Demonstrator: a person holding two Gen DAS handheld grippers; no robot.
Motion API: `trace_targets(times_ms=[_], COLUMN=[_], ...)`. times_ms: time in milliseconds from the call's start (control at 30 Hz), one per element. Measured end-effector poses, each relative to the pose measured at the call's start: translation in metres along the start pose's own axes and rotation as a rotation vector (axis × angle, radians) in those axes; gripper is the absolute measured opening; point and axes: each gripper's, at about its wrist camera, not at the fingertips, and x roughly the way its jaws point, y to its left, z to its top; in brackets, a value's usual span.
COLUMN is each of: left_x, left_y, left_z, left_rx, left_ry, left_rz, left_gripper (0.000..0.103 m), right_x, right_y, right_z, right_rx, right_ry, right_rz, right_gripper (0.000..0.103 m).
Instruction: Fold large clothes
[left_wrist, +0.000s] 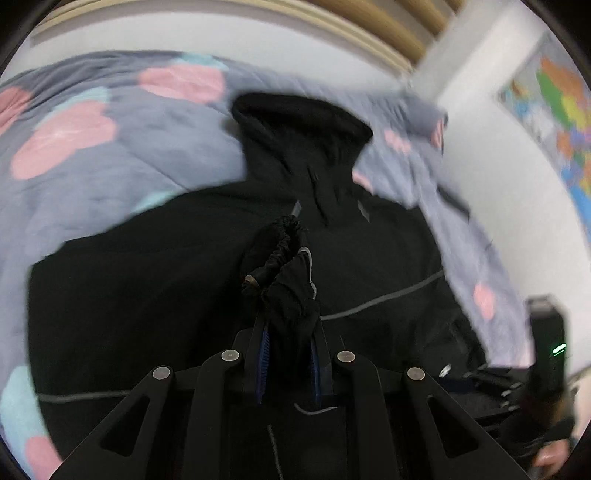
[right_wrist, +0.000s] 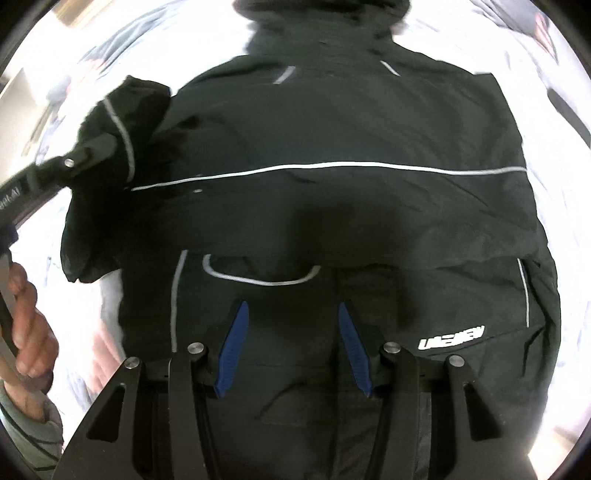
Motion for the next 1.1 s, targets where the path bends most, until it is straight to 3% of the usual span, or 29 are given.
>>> trace_targets(times_ms=[100,167,200,233,267,300,467,633,833,967,1100], left_x=[0.044,0.058,0.058,0.059,0.057,0.054,0.022,-0.019,-0.051,-0.062,-0.064], left_y=[0.001,0.009,0.012,0.016,0.021,0.025,0.036,0.053,0.079,0.092,0.097], left_z=[-0.01,-0.014,-0.015,-0.015,-0.016,-0.017,-0.026,-0.039,-0.054,-0.057,-0.055], left_rx=[-0.003,-0.042,-0.059,-0.09,-0.136,-0.169,-0.249,-0.311,-0.353,-0.369,-0.37], left_ry=[0.108,0.149,0.157,0.177,0.197,0.208,0.198,0.127,0.095,0.089,0.083], left_rz=[0.039,-0.03,-0.068,-0.141,-0.237,-0.288,-0.337,-0.31,-0.176,-0.136,-0.084], left_gripper=[0.024,0.028,0.038,0.05,0.057,0.066,0.068,0.074,0.074,0.074,0.074], right_x=[0.006,0.009,0.009,0.009,0.009,0.009,0.006,0.016,0.052,0.078,0.086], right_y=[-0.014,-0.019,-0.02,-0.019,-0.018,-0.016,-0.004,0.016,0.028,0.033,0.042], right_z=[0.004,0.007,0.009,0.012,0.015,0.02,0.045,0.071,0.099,0.111,0.113], right_rx=[0.026,0.025,0.022,0.015,0.007,-0.004,-0.046,-0.084,-0.024,0.023,0.015], right_ry=[0.011,0.015,0.015,0.012,0.009,0.006,-0.02,-0.03,0.015,0.062,0.068], right_rz=[0.005,0.008,0.011,0.016,0.022,0.032,0.108,0.179,0.313,0.399,0.42], right_gripper=[0.054,0.054,0.054,0.054,0.054,0.054,0.055,0.064,0.064,0.064,0.063])
